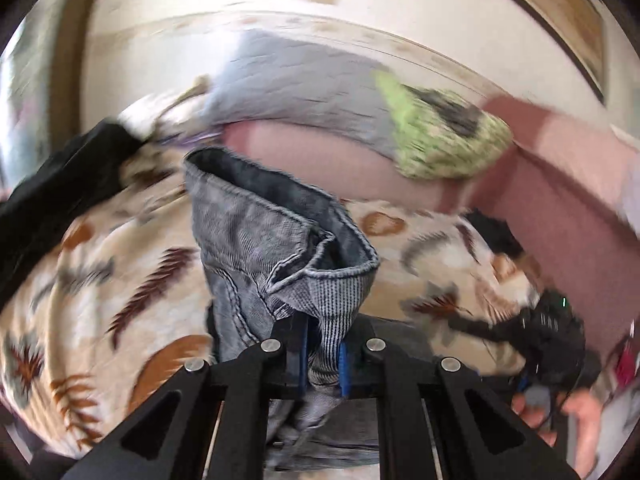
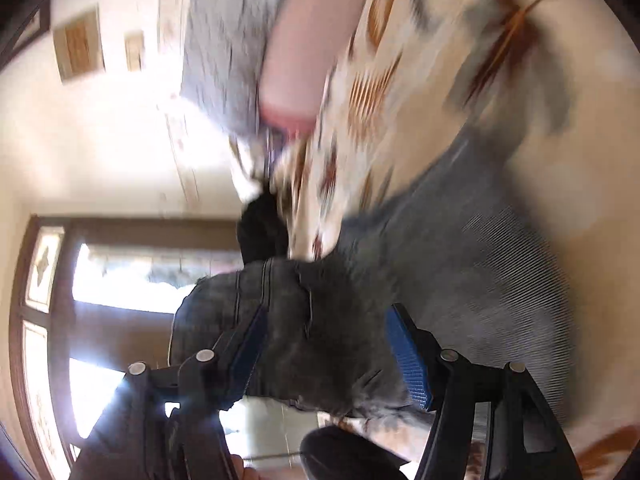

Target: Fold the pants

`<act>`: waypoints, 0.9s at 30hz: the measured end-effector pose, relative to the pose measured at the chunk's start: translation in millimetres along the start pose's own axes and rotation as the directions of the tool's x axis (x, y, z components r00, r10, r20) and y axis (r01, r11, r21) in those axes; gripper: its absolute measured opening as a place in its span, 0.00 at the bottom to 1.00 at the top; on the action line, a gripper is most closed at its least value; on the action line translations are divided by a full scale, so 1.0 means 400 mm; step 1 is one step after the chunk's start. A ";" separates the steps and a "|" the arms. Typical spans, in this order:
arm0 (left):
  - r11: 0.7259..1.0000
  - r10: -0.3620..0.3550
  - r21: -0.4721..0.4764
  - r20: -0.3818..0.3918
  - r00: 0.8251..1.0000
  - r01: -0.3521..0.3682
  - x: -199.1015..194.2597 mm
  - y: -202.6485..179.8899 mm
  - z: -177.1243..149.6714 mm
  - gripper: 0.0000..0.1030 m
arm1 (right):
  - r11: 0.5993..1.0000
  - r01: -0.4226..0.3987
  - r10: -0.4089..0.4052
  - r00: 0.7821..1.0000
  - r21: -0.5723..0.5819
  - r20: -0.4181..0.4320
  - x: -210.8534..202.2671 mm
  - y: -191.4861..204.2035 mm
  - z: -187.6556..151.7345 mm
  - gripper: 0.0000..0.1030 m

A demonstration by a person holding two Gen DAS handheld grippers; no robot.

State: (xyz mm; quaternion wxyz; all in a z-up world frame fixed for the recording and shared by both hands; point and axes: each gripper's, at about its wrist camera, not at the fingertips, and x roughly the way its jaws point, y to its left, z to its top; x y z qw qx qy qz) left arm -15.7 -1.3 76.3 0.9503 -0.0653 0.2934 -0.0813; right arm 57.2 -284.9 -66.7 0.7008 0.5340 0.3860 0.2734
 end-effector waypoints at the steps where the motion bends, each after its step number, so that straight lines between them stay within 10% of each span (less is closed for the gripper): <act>1: 0.999 -0.016 0.044 -0.011 1.000 0.016 0.010 -0.045 -0.007 0.11 | 1.000 -0.009 0.009 1.000 0.019 0.028 -0.035 -0.014 0.010 0.64; 7: 0.972 -0.061 0.210 -0.196 0.979 0.103 0.135 -0.232 -0.122 0.11 | 0.992 -0.036 0.014 0.984 0.123 0.177 -0.198 -0.108 0.064 0.64; 11: 0.965 0.007 0.246 -0.382 0.924 0.094 0.268 -0.277 -0.232 0.11 | 0.989 -0.027 0.000 0.983 0.142 0.185 -0.216 -0.135 0.067 0.64; 27: 0.977 -0.062 0.160 -0.404 0.913 0.137 0.264 -0.252 -0.221 0.11 | 0.994 0.048 -0.060 0.990 0.095 0.130 -0.169 -0.153 0.042 0.64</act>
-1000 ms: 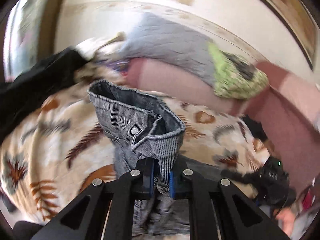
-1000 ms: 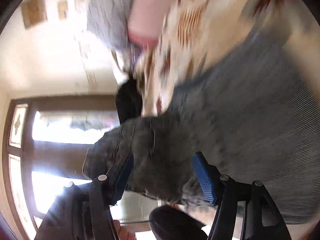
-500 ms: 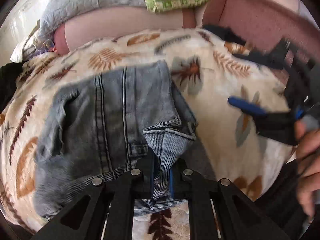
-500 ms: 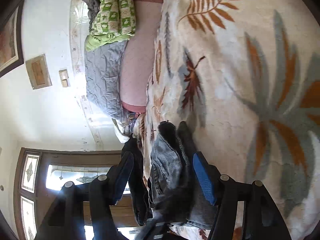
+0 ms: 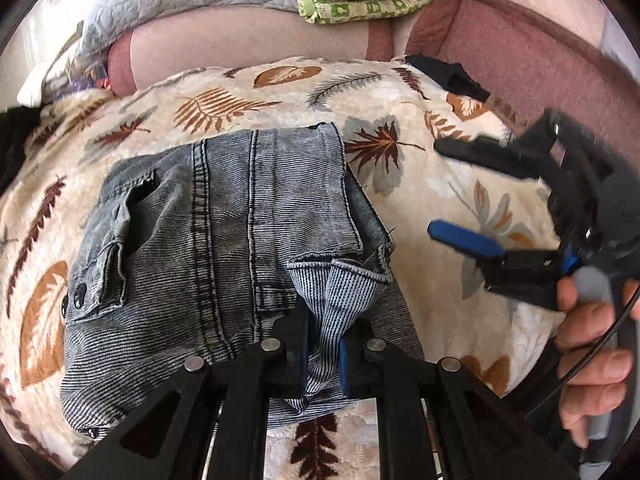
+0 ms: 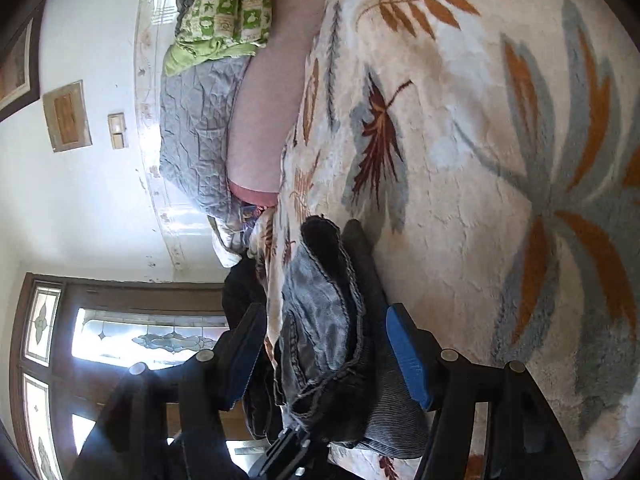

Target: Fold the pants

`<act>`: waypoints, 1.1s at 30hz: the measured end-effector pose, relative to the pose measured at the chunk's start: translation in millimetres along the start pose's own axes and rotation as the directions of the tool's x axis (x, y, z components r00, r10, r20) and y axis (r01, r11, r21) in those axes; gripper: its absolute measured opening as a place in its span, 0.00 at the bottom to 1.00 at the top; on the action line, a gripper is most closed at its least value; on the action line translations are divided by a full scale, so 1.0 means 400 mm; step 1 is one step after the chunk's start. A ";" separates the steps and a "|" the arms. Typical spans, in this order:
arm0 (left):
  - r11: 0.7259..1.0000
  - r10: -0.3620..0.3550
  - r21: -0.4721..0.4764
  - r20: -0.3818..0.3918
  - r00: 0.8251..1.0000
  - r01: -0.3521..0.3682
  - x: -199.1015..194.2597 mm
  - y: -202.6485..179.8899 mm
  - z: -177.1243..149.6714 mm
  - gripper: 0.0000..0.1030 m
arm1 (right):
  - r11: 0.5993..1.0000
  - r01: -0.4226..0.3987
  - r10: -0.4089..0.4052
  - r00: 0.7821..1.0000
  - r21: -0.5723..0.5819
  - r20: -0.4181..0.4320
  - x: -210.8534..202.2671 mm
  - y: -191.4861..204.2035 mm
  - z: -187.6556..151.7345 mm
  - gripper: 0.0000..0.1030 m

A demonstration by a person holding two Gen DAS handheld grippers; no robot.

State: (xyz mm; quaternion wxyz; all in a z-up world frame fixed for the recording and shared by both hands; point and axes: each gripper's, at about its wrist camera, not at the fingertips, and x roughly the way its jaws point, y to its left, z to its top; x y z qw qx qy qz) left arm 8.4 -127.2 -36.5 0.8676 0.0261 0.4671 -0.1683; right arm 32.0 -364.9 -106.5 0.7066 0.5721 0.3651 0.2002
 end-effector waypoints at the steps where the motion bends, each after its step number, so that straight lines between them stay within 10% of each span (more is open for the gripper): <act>1: 1.000 -0.008 -0.008 0.001 1.000 0.008 -0.002 0.003 0.001 0.11 | 1.000 0.003 -0.003 1.000 0.001 -0.001 0.002 -0.003 0.000 0.64; 33: 0.994 0.086 0.072 0.009 0.996 -0.087 0.010 -0.034 -0.009 0.11 | 0.999 0.046 -0.045 0.998 -0.019 0.043 -0.029 -0.022 0.001 0.64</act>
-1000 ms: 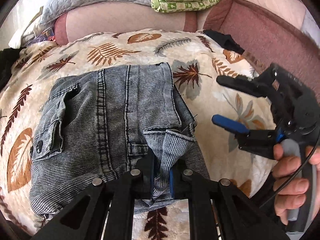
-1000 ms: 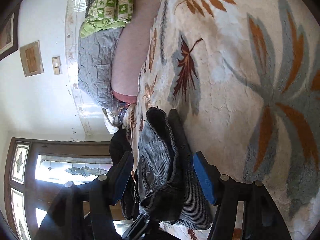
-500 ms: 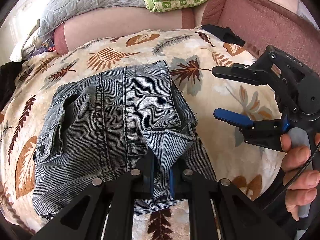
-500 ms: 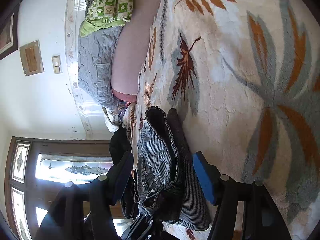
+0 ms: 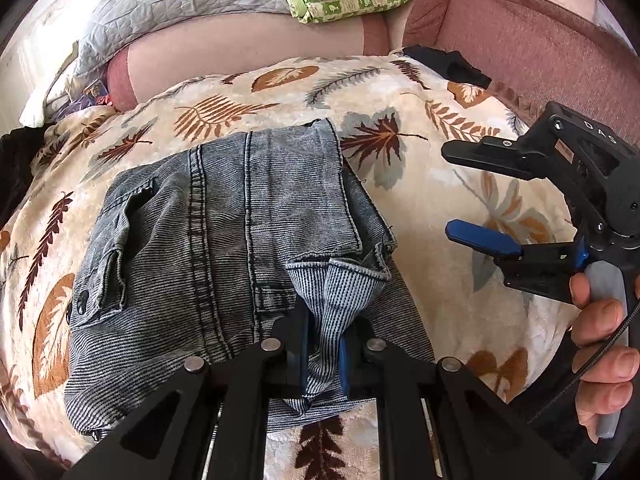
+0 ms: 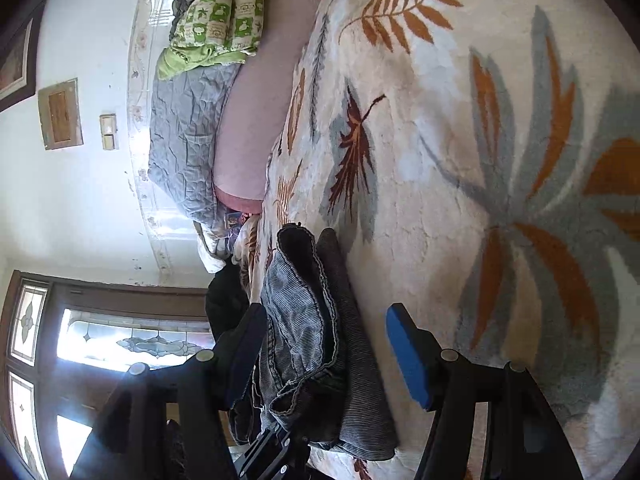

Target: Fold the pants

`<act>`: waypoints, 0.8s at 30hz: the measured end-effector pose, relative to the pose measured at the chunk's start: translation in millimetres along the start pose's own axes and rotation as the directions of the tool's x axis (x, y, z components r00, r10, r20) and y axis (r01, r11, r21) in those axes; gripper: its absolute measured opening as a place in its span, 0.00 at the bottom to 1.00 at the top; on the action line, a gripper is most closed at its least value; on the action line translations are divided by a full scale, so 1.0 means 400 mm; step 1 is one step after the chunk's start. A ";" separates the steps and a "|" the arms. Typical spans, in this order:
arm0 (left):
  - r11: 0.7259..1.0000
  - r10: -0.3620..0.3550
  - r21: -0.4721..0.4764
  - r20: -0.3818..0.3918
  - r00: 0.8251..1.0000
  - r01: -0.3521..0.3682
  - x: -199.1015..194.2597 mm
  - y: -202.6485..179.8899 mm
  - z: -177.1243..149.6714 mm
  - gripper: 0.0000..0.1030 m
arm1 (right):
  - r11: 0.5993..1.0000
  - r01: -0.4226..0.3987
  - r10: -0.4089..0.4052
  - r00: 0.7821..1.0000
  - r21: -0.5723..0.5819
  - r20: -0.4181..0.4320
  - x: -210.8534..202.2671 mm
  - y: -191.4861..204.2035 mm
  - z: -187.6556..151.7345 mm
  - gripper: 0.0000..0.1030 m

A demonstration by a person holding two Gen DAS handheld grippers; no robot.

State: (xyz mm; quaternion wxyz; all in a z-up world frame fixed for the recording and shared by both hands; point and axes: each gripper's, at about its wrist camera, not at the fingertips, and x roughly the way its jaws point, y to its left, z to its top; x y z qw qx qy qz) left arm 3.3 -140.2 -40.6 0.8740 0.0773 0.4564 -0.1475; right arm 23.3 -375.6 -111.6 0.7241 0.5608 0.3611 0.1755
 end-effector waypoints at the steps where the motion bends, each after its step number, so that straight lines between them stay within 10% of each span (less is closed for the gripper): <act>1: 1.000 0.001 -0.001 -0.001 1.000 -0.001 0.001 0.000 0.000 0.11 | 1.000 -0.002 0.002 1.000 0.001 0.001 -0.001 -0.001 0.001 0.64; 6: 0.999 0.026 0.042 -0.006 1.000 -0.026 0.012 -0.026 -0.003 0.25 | 1.000 0.003 -0.003 1.000 -0.021 0.004 -0.007 0.005 0.004 0.64; 8: 0.997 -0.020 0.069 -0.015 1.000 0.021 0.003 -0.039 -0.001 0.45 | 0.999 0.012 -0.011 1.000 -0.032 0.010 -0.014 0.007 0.005 0.64; 14: 0.971 -0.220 -0.077 0.099 0.971 0.228 -0.153 0.075 0.017 0.53 | 0.998 -0.004 0.008 0.998 -0.064 0.063 -0.076 0.027 0.008 0.64; 19: 0.942 -0.031 -0.326 0.156 0.987 0.081 -0.203 0.328 -0.005 0.57 | 0.982 -0.143 0.141 0.990 -0.125 -0.029 -0.083 0.110 -0.064 0.66; 24: 0.911 -0.057 -0.407 0.048 0.997 0.072 -0.118 0.411 -0.056 0.57 | 0.981 -0.130 0.100 0.976 -0.146 -0.195 0.025 0.113 -0.177 0.68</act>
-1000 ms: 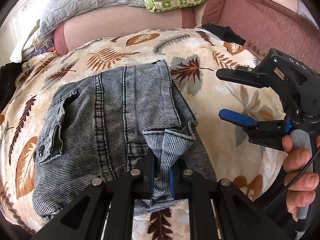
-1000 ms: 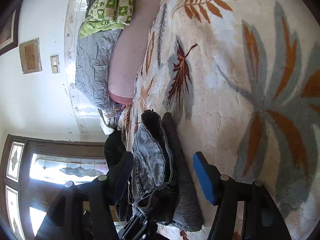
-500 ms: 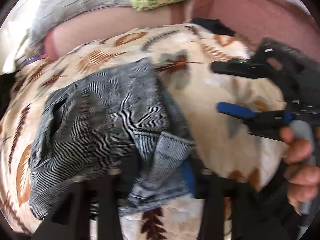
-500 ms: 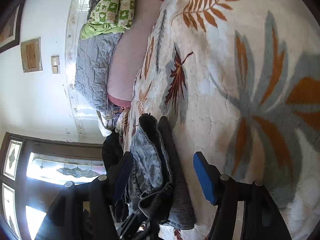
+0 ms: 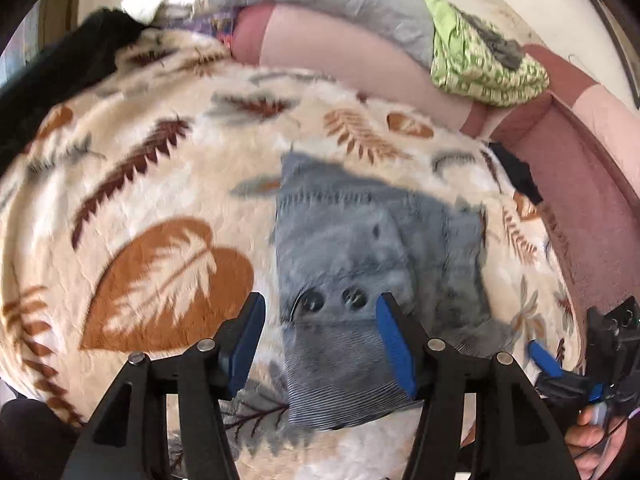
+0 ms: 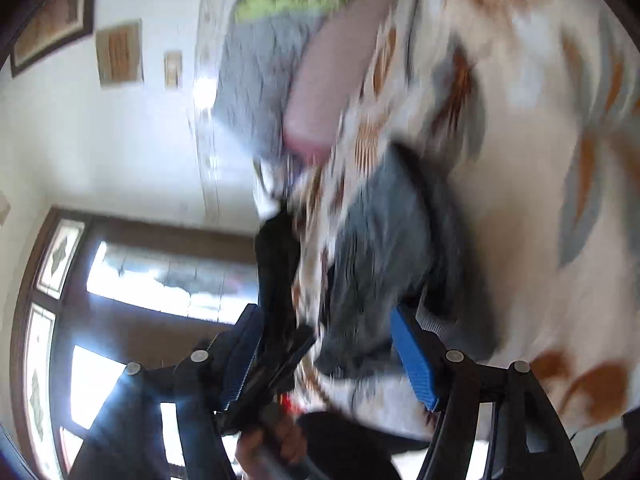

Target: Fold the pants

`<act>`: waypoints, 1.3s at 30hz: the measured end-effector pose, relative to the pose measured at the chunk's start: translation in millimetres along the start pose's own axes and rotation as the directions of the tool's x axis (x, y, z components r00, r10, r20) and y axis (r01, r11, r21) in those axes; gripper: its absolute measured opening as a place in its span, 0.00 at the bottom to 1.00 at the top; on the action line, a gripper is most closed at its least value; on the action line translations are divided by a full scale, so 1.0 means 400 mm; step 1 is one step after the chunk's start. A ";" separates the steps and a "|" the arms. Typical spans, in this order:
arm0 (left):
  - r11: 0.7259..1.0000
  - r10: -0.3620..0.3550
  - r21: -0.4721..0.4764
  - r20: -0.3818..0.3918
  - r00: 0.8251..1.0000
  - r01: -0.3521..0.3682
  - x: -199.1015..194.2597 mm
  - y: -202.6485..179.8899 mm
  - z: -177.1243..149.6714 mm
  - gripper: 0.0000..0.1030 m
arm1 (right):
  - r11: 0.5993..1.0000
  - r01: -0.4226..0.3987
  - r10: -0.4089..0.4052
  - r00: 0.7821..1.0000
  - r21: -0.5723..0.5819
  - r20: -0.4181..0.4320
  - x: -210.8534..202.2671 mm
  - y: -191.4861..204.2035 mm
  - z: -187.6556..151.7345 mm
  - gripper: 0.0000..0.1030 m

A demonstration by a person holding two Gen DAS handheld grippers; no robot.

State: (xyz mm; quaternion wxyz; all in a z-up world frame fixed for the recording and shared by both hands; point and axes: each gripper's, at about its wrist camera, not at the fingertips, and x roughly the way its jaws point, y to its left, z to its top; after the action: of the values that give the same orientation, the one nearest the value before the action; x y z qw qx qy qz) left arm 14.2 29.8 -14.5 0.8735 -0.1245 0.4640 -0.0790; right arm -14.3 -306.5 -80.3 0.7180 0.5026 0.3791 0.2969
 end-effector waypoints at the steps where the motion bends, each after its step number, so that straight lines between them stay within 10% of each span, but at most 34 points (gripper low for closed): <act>1: 1.000 -0.010 0.007 -0.010 1.000 0.010 0.012 -0.002 -0.010 0.57 | 0.999 0.046 -0.046 0.999 0.016 -0.010 0.020 -0.024 -0.005 0.68; 7: 0.998 -0.007 0.057 0.002 1.000 0.007 0.017 -0.016 -0.033 0.57 | 0.985 0.159 -0.162 0.986 0.064 0.037 -0.012 -0.045 -0.006 0.66; 12: 0.999 -0.043 0.019 0.023 0.999 0.042 0.014 -0.001 -0.017 0.60 | 0.999 0.017 -0.017 1.000 0.028 0.008 -0.006 0.054 -0.014 0.68; 25: 0.999 -0.045 0.031 0.024 0.999 0.044 0.047 0.013 -0.055 0.69 | 0.977 0.163 -0.159 0.987 0.139 -0.037 0.162 -0.010 0.003 0.63; 28: 0.999 -0.043 0.032 0.022 0.999 0.042 0.049 0.015 -0.054 0.69 | 0.958 0.266 -0.268 0.963 0.105 0.002 0.151 -0.008 0.013 0.17; 31: 0.999 -0.029 0.047 0.025 0.999 0.028 0.051 0.014 -0.056 0.73 | 0.915 0.394 -0.390 0.919 -0.082 0.064 0.122 0.054 0.000 0.12; 34: 0.998 -0.019 0.052 0.008 1.000 0.018 0.043 0.006 -0.047 0.73 | 0.742 0.603 -0.589 0.795 -0.295 0.145 0.145 0.080 -0.036 0.11; 39: 0.991 0.049 0.119 0.103 0.994 -0.061 -0.018 -0.033 -0.026 0.73 | 0.745 0.588 -0.578 0.805 -0.315 0.138 0.143 0.039 -0.055 0.11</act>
State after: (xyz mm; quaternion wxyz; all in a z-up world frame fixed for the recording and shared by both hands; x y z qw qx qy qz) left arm 1.2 17.4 -10.5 0.9033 -0.0621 0.4176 -0.0768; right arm -2.9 -244.3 -84.0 0.8564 0.2309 0.4482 0.1112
